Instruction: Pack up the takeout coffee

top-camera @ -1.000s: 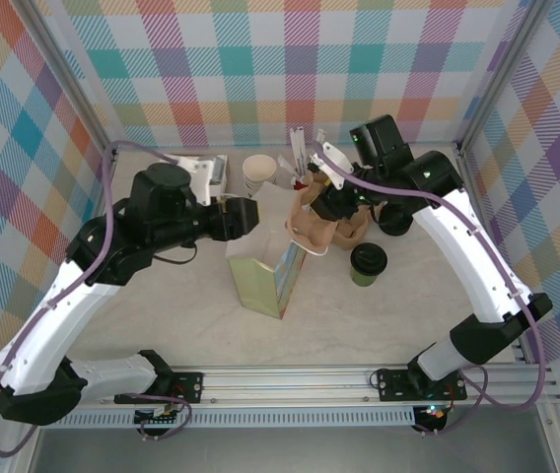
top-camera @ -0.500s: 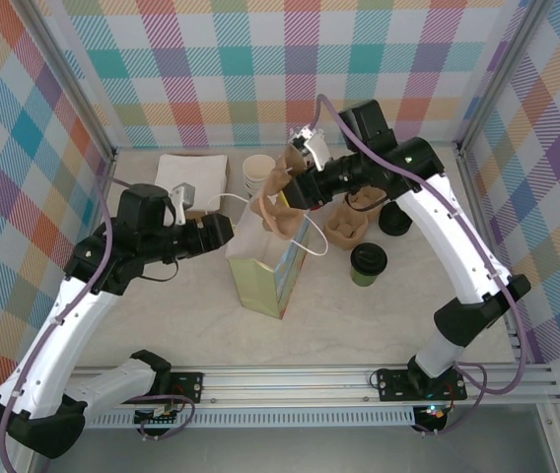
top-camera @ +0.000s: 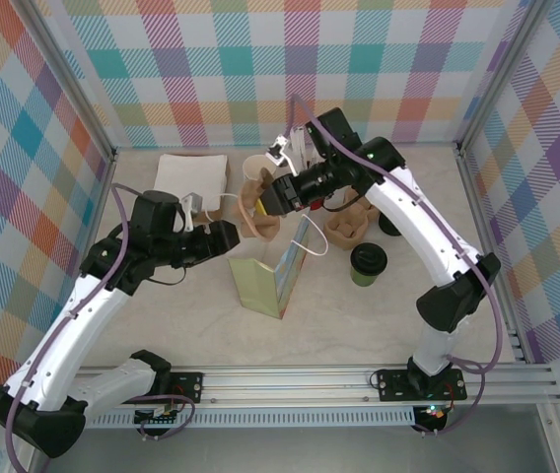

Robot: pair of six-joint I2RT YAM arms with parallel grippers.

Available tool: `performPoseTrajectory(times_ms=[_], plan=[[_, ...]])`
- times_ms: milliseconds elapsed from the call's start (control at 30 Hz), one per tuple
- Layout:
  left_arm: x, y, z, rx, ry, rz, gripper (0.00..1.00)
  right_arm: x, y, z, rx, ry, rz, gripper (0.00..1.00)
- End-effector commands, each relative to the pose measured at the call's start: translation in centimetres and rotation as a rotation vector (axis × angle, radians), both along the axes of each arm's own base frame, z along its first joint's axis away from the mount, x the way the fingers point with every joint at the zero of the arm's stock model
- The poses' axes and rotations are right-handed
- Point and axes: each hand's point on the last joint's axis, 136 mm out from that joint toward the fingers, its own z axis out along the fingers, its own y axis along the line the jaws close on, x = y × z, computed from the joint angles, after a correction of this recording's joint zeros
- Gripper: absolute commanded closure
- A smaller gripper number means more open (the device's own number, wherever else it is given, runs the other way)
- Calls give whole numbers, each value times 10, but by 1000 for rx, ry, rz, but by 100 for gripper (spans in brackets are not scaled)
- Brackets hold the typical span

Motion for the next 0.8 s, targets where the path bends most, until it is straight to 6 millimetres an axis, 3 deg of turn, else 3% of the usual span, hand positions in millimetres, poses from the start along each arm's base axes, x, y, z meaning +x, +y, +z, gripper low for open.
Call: performPoseTrajectory(times_ms=[0, 433, 767], plan=[[1, -1, -9, 2, 20, -19, 24, -2, 5, 1, 11, 35, 12, 61], [-6, 1, -29, 44, 68, -45, 27, 20, -8, -43, -199, 2, -52, 61], [-13, 3, -37, 57, 94, -58, 32, 34, -24, -62, -335, -51, -100, 62]])
